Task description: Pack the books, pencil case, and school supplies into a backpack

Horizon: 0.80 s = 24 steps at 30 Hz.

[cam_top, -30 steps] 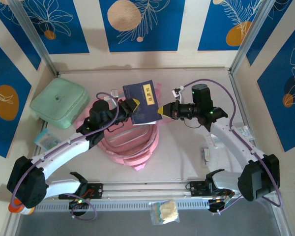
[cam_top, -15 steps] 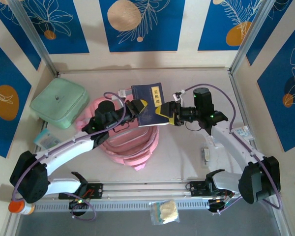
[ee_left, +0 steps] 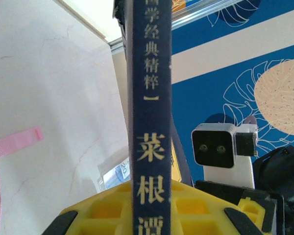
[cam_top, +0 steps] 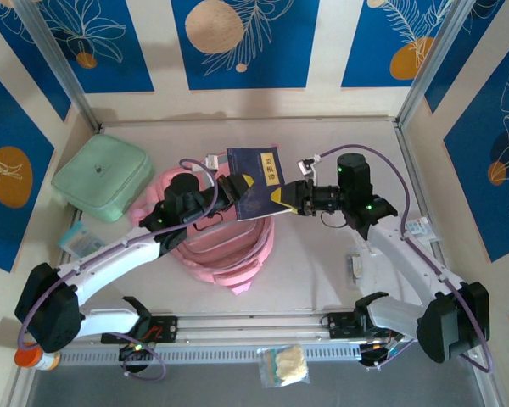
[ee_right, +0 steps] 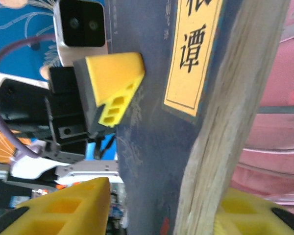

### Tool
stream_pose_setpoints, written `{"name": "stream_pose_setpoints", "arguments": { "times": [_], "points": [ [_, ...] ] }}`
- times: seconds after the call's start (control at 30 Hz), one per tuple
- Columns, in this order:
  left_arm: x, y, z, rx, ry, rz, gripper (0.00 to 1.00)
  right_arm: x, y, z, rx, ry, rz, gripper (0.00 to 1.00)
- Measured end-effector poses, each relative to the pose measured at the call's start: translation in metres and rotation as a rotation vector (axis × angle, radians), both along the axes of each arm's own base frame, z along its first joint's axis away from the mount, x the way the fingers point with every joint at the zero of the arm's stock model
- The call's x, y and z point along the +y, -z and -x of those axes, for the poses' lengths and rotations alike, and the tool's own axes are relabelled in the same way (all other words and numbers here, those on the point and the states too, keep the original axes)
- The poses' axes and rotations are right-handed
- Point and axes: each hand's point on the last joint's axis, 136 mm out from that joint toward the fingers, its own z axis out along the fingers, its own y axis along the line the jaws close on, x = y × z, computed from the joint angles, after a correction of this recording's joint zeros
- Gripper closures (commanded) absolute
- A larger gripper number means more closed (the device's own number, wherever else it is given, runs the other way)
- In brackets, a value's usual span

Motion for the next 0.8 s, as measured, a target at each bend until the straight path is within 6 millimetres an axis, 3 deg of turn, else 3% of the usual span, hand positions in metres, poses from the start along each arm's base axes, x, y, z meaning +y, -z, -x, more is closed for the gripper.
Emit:
{"name": "stream_pose_setpoints", "arguments": {
  "times": [0.13,0.23,0.33,0.47,0.67,0.8],
  "points": [
    [0.001,0.007,0.000,-0.002,-0.002,-0.037,0.97,-0.002,0.010,0.000,0.029,0.016,0.040,0.92],
    [0.002,0.011,0.000,-0.004,-0.004,-0.060,0.76,-0.003,0.015,0.000,0.038,0.022,0.057,0.95],
    [0.004,0.020,0.001,-0.003,-0.003,-0.118,0.63,-0.009,0.022,-0.002,0.051,0.039,0.082,0.96],
    [0.010,0.036,0.005,-0.027,0.010,-0.291,0.57,-0.024,0.031,-0.005,0.064,0.102,0.132,0.97],
    [0.001,0.042,0.037,-0.181,0.133,-0.604,0.43,-0.050,0.057,0.009,0.114,0.170,0.180,0.96],
    [-0.003,0.070,0.050,-0.251,0.243,-0.852,0.38,-0.069,0.077,0.017,0.165,0.222,0.219,0.96]
  ]
}}
